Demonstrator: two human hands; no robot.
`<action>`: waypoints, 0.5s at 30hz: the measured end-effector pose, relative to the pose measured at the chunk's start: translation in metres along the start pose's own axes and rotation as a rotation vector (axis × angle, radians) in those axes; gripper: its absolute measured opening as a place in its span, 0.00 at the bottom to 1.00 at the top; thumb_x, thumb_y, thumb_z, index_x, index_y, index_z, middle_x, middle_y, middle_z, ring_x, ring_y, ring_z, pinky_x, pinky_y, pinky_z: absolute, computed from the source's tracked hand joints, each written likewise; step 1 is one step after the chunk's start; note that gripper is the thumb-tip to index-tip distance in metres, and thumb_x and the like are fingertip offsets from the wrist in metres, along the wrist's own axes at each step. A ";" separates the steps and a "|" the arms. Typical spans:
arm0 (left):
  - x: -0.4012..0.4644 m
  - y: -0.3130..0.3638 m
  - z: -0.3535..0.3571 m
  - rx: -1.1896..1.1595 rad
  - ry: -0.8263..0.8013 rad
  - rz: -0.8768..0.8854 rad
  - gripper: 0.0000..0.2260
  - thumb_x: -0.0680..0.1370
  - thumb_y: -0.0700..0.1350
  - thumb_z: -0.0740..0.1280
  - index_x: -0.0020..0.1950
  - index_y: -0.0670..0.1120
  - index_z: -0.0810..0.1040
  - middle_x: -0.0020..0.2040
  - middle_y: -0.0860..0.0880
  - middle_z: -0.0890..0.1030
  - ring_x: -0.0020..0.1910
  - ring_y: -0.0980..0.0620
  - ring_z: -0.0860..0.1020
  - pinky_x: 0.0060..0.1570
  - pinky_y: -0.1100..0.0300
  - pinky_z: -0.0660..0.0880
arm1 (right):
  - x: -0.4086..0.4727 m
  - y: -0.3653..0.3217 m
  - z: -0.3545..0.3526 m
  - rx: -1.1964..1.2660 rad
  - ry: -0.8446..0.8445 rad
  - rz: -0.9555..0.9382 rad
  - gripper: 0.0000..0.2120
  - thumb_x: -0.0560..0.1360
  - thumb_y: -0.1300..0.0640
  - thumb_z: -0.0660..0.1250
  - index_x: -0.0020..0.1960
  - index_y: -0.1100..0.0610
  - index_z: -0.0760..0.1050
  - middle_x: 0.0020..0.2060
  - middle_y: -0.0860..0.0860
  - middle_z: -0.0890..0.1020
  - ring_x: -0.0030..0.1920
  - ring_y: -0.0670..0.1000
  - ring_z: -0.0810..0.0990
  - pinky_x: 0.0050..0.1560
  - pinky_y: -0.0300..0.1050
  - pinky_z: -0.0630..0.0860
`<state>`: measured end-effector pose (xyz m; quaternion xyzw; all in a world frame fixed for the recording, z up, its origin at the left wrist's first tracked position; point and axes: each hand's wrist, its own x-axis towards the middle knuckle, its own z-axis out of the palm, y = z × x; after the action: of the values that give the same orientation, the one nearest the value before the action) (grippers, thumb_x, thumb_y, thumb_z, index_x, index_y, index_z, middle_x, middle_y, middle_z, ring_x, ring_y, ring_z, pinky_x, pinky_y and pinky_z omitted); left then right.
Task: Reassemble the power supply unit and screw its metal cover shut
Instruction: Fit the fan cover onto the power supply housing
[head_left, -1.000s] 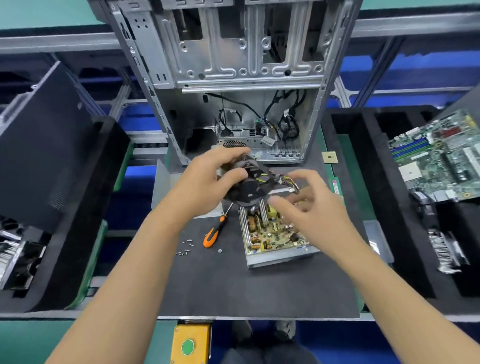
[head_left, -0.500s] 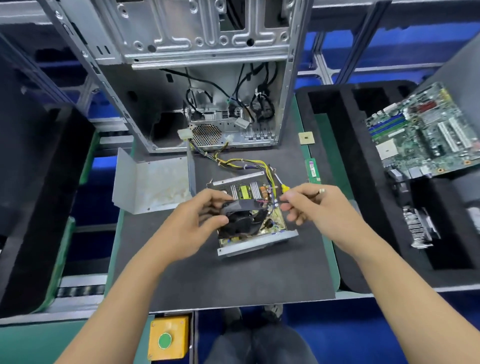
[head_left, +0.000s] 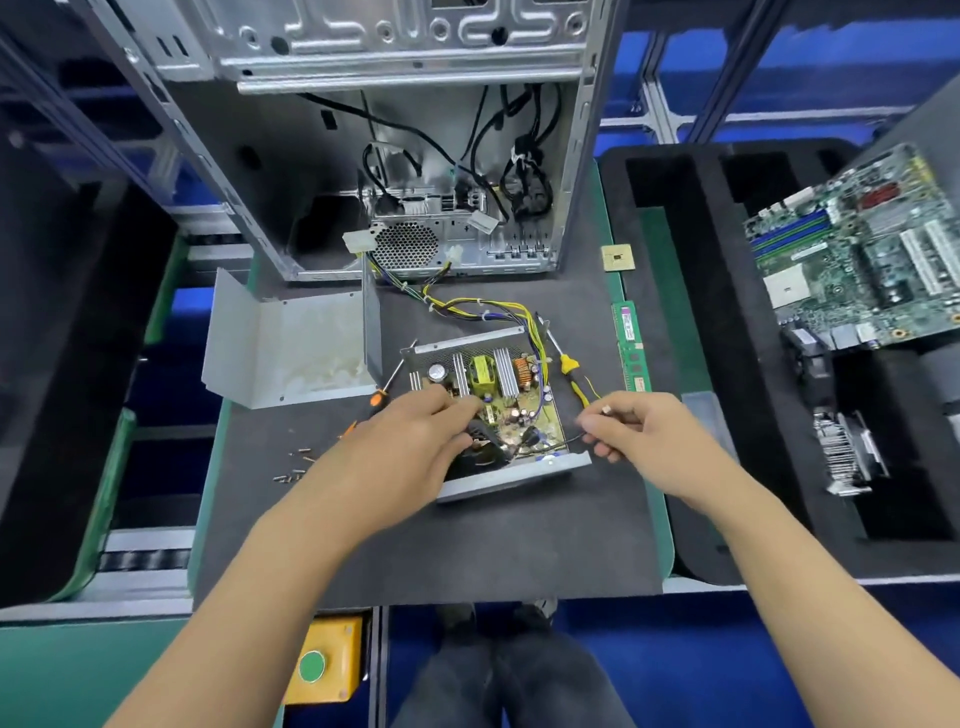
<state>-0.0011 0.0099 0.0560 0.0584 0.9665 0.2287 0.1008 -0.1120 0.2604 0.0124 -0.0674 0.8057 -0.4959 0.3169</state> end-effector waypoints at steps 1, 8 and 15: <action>0.000 0.004 0.001 0.016 0.018 0.011 0.16 0.84 0.47 0.59 0.71 0.46 0.72 0.54 0.48 0.74 0.55 0.44 0.74 0.53 0.48 0.75 | 0.000 0.001 0.001 0.021 0.013 -0.010 0.07 0.77 0.62 0.69 0.44 0.55 0.83 0.35 0.51 0.85 0.34 0.46 0.80 0.38 0.38 0.77; -0.008 0.009 -0.005 0.019 0.104 0.049 0.17 0.83 0.47 0.61 0.68 0.41 0.77 0.47 0.46 0.74 0.48 0.42 0.74 0.45 0.46 0.77 | 0.007 -0.009 0.015 0.087 0.016 -0.121 0.08 0.75 0.68 0.70 0.42 0.56 0.77 0.30 0.52 0.83 0.32 0.49 0.83 0.37 0.38 0.78; -0.013 0.013 -0.026 0.056 0.120 -0.037 0.26 0.78 0.56 0.53 0.59 0.41 0.82 0.41 0.47 0.72 0.42 0.43 0.73 0.36 0.45 0.77 | 0.015 -0.018 0.016 -0.380 -0.170 -0.166 0.09 0.80 0.55 0.66 0.51 0.45 0.84 0.30 0.31 0.78 0.36 0.29 0.75 0.38 0.23 0.67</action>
<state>0.0065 0.0083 0.0869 0.0294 0.9778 0.2025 0.0452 -0.1188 0.2333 0.0156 -0.2334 0.8466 -0.3523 0.3235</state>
